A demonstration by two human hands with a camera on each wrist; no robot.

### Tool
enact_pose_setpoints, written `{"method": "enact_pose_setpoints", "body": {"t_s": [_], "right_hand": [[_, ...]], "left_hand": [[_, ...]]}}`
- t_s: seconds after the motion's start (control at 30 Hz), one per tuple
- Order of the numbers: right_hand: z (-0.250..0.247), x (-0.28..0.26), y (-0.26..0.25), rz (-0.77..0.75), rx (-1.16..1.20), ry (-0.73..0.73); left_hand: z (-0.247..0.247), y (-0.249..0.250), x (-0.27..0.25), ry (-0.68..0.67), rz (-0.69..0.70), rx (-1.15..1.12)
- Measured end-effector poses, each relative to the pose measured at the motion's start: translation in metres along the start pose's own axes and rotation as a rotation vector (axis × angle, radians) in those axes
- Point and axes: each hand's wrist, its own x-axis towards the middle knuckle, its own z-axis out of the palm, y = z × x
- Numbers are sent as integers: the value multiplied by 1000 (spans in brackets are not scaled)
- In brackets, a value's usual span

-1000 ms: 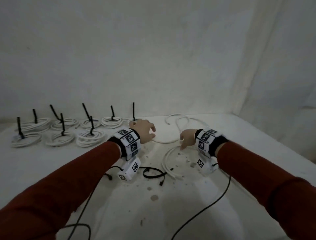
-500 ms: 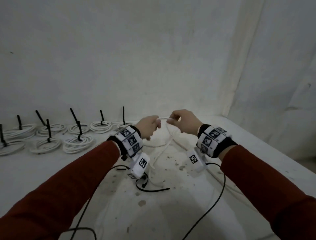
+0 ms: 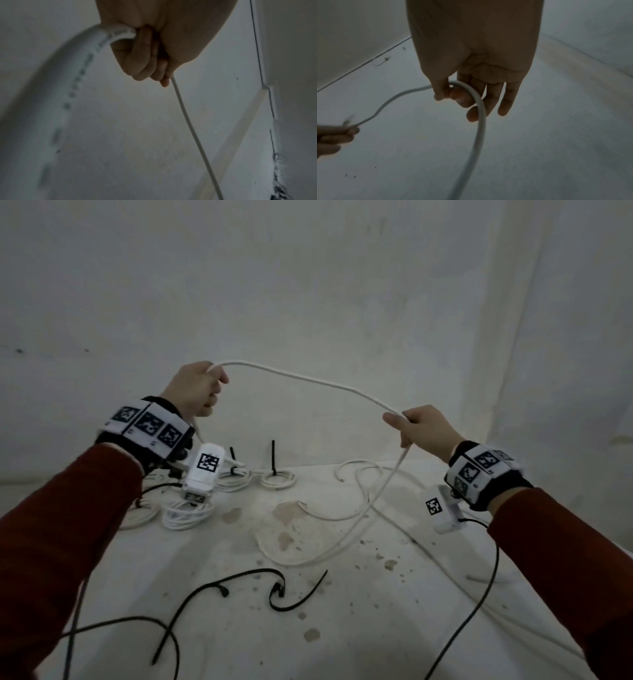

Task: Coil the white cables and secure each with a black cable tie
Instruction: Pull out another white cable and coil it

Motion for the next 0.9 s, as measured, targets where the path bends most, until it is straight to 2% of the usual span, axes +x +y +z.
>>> {"method": "enact_pose_setpoints", "body": {"t_s": [0.1,0.17,0.23,0.3,0.37,0.47,0.57,0.63,0.7,0.8,0.9], "right_hand": [[0,5,-16,-11,388,-15],[-2,11,-35,-63,658,-24],[-6,19,-62,-147,763,-41],[-9,26,-93,-260,689,-25],[-8,33,-124,-388,553,29],[6,42,-165,-547,304,74],[27,45,-194,-618,94,42],[40,43,-205,-647,9,13],[47,40,-210,-659,35,19],[49,40,-207,-627,137,65],[50,37,-194,-498,308,-34]], "left_hand": [[-20,-11,-1,-28,-17,116],[-27,-19,-2,26,-28,230],[-33,-27,-3,99,-27,364],[-36,-32,-5,99,-11,498],[-34,-30,-11,27,17,552],[-23,-9,-20,-64,175,527],[-11,22,-29,-153,373,346],[0,42,-33,-167,439,146],[7,55,-31,-87,460,101],[2,61,-23,103,567,323],[-7,64,-17,215,695,465]]}}
